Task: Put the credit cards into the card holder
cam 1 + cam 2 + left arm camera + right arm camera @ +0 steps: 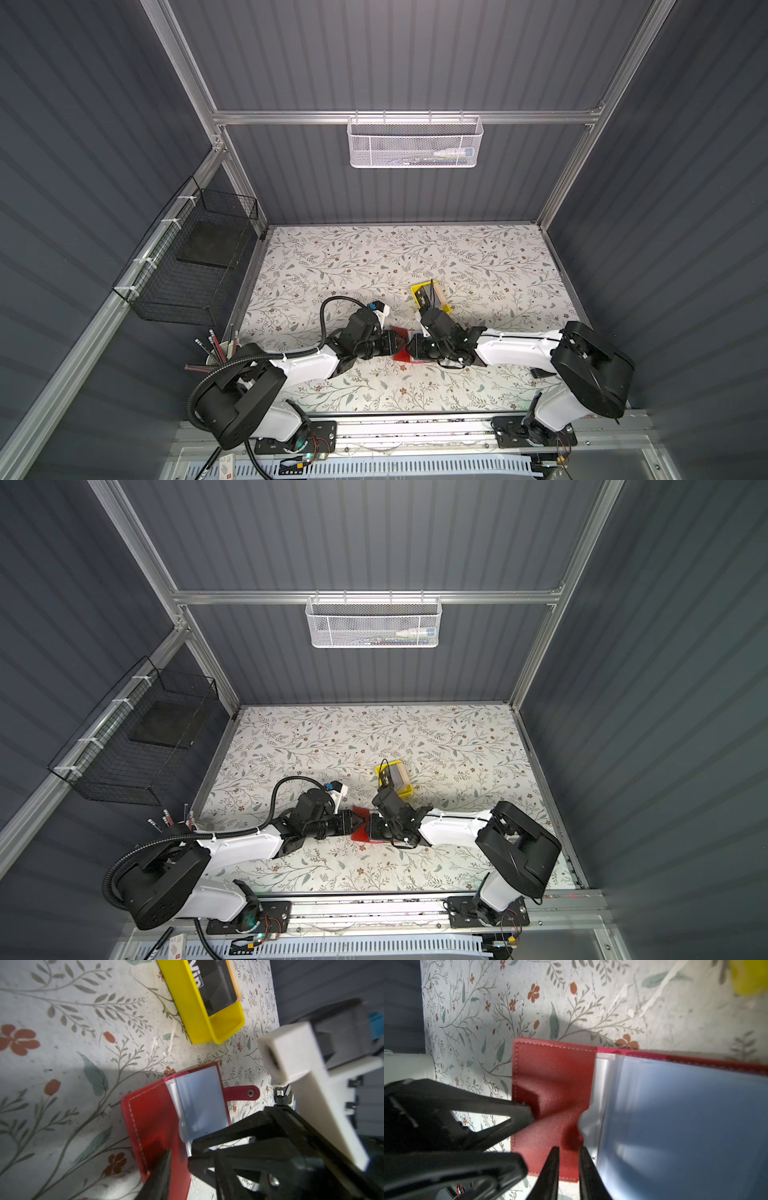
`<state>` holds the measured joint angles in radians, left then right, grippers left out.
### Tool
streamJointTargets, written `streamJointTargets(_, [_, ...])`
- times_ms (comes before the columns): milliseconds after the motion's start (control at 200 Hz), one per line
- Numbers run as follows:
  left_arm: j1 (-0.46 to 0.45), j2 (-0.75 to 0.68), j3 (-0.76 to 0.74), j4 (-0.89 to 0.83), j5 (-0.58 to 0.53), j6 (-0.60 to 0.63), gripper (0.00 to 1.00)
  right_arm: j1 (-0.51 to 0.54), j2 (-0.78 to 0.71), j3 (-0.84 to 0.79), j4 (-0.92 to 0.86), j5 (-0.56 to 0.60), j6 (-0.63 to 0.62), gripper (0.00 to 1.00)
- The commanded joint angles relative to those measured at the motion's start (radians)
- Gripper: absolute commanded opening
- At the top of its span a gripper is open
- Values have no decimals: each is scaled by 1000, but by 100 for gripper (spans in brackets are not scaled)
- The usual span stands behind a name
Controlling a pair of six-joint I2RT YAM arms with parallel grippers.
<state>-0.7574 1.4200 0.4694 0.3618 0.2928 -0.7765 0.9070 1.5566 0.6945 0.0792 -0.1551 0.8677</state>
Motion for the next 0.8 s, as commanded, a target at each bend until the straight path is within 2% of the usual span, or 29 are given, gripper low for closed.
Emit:
streamJointTargets(0, [8, 9, -16, 20, -2, -8, 34, 3, -32, -18, -34, 36, 1, 22])
streamJointTargets(200, [8, 6, -34, 18, -18, -6, 32, 3, -103, -36, -85, 83, -7, 26])
streamJointTargets(345, [8, 5, -34, 12, -27, -6, 31, 2, -202, -76, -116, 131, -17, 34])
streamJointTargets(500, [9, 16, -29, 12, -33, 1, 31, 1, -324, -126, -146, 181, -17, 46])
streamJointTargets(650, [8, 35, -30, 14, -31, 2, 31, -5, -431, -166, -172, 245, -8, 67])
streamJointTargets(675, [7, 37, -31, 12, -32, 0, 31, -7, -461, -171, -175, 253, -6, 72])
streamJointTargets(755, [7, 33, -33, 3, -32, -4, 31, -13, -500, -178, -184, 269, -12, 97])
streamJointTargets(795, [6, 31, -34, -2, -34, -4, 31, -15, -510, -176, -194, 279, -10, 99])
